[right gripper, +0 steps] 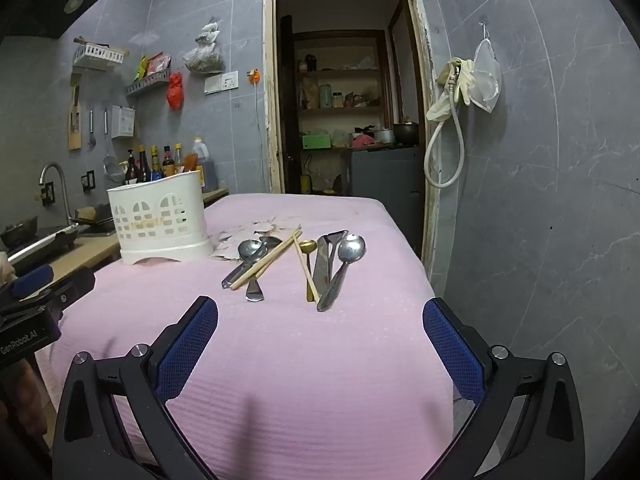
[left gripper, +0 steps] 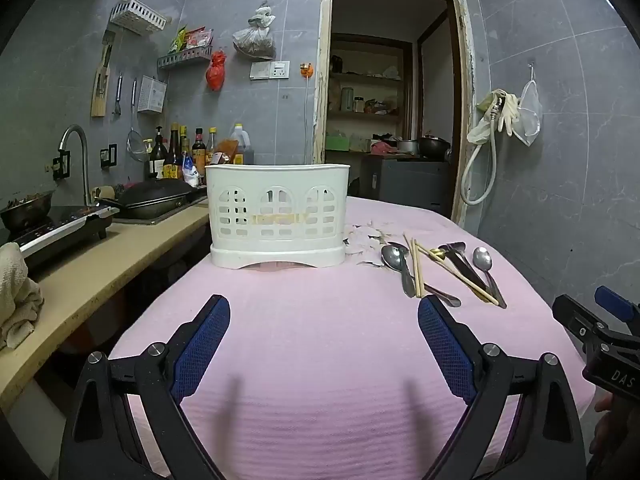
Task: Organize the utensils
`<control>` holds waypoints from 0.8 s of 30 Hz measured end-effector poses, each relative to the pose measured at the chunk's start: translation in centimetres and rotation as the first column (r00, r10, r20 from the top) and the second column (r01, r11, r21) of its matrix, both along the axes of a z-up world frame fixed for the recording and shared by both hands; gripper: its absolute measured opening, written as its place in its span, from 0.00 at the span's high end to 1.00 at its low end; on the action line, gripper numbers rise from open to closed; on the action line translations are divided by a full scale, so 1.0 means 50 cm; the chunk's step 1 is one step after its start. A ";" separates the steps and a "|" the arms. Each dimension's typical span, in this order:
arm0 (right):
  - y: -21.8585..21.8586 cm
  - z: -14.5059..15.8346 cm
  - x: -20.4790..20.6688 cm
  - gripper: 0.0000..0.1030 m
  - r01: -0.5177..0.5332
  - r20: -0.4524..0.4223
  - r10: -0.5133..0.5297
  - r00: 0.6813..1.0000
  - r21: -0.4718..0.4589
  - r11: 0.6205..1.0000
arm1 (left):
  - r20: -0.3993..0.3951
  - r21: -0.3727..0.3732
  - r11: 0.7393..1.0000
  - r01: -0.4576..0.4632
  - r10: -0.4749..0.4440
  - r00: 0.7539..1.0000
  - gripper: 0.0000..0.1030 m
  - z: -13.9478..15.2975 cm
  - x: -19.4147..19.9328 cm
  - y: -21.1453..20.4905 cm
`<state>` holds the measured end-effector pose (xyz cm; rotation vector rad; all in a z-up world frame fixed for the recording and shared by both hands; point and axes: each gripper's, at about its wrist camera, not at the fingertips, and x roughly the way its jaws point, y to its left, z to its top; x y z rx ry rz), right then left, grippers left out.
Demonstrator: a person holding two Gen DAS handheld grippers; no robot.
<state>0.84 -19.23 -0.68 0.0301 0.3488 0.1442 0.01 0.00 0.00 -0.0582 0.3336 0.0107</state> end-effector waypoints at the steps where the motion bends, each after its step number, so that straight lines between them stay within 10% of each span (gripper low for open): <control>1: 0.000 0.000 0.000 0.00 0.000 0.000 0.000 1.000 0.000 1.000 | 0.001 0.002 1.000 0.000 0.000 1.000 0.10 0.000 0.000 0.000; 24: 0.000 0.000 0.002 0.00 0.001 -0.004 -0.001 1.000 0.006 1.000 | 0.005 -0.005 1.000 -0.001 0.001 1.000 0.10 0.000 -0.003 0.004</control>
